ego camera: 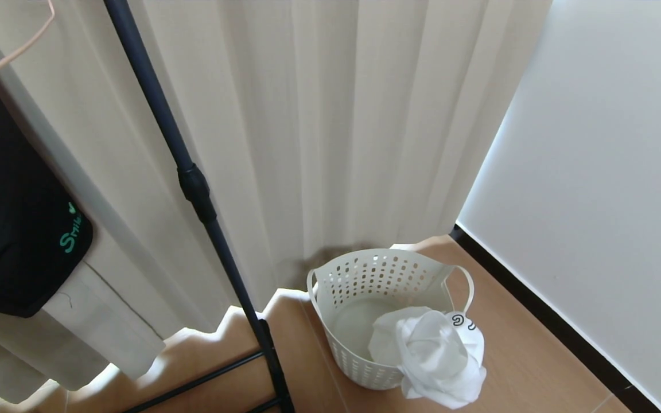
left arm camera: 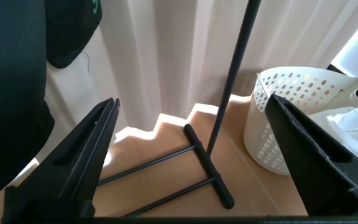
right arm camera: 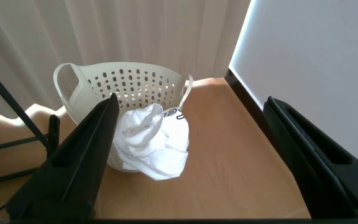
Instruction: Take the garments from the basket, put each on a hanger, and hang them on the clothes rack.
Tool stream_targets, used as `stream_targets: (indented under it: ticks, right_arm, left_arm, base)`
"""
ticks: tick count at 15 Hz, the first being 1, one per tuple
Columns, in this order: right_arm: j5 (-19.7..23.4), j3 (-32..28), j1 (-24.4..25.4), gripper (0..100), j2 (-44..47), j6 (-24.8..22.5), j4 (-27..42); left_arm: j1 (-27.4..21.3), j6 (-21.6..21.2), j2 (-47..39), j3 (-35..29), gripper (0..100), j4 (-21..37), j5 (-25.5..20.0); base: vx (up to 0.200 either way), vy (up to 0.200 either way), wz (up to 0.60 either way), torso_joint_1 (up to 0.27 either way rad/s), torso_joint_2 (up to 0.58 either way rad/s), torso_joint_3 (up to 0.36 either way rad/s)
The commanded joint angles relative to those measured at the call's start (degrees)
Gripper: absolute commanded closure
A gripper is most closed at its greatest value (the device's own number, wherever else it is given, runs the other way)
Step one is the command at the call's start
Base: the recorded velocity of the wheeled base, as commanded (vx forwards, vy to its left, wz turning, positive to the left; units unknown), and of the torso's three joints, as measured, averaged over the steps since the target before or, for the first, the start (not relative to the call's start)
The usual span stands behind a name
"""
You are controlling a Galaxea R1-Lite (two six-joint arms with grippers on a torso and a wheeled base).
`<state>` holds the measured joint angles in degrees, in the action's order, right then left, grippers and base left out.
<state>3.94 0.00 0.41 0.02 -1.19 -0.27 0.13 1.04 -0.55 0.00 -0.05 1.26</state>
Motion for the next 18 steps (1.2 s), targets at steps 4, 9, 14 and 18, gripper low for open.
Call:
stream_targets:
  ticks: [4,9,14,18]
  right_arm:
    - [0.02,0.0,0.02,0,-0.02,-0.04,0.0]
    - [0.02,0.0,0.02,0,-0.02,-0.04,0.0]
    - [0.02,0.0,0.02,0,-0.02,-0.04,0.0]
    - [0.02,0.0,0.02,0,-0.02,-0.04,0.0]
  left_arm:
    - [0.04,0.02,-0.07,0.0,0,-0.04,0.06]
    - [0.04,0.11,-0.07,0.0,0,-0.04,0.06]
    - [0.04,0.11,-0.07,0.0,0,-0.04,0.06]
    - [0.04,0.11,-0.07,0.0,0,-0.04,0.06]
  base:
    - [0.0,0.0,0.0,0.002,0.0,-0.199]
    - [0.0,0.0,0.0,0.002,0.0,-0.197]
    - [0.0,0.0,0.0,0.0,0.0,-0.197]
    - [0.0,0.0,0.0,0.0,0.0,-0.196]
